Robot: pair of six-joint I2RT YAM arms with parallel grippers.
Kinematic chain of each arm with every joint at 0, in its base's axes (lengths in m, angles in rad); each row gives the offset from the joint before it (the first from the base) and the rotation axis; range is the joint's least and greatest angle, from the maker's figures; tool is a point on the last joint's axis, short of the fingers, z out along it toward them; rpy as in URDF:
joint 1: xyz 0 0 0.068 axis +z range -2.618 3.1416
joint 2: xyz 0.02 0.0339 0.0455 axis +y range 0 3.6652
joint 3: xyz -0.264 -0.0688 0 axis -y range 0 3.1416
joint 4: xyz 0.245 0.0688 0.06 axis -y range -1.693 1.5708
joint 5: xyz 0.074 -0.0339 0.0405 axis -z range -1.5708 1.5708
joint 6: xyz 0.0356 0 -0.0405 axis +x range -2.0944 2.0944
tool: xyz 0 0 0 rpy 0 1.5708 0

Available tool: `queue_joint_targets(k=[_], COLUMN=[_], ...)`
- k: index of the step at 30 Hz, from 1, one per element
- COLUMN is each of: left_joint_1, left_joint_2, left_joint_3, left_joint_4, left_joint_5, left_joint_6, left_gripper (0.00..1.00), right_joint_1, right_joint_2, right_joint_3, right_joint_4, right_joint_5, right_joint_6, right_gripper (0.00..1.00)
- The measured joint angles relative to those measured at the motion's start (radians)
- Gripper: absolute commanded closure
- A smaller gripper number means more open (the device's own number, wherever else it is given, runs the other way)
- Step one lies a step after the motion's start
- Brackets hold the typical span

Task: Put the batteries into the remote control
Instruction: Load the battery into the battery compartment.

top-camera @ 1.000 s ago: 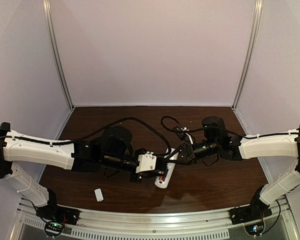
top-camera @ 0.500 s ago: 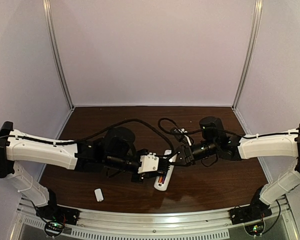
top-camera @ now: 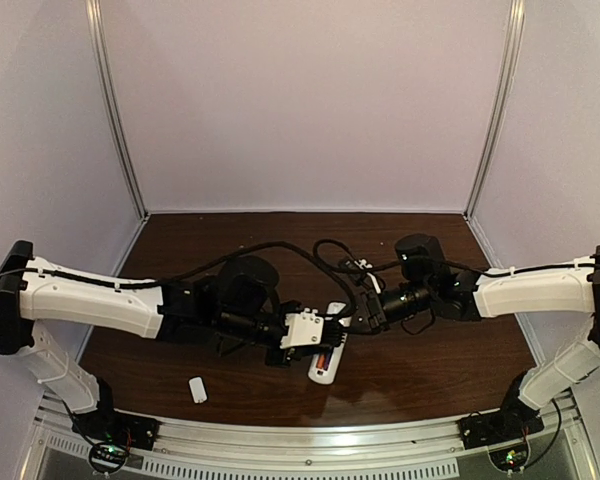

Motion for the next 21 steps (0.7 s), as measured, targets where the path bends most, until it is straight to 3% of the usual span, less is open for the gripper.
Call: queue_joint_targets(k=[21], left_joint_1=[-0.005], left_joint_2=[0.042], left_joint_3=[0.02], left_joint_4=[-0.005], left_joint_5=[0.042], left_joint_6=[0.003], left_gripper=[0.93], right_joint_1=[0.003], right_joint_2=[0.002], right_joint_3=[0.0], right_joint_4=[-0.038], right_joint_5=[0.0], right_joint_6=[-0.016], right_gripper=[1.0])
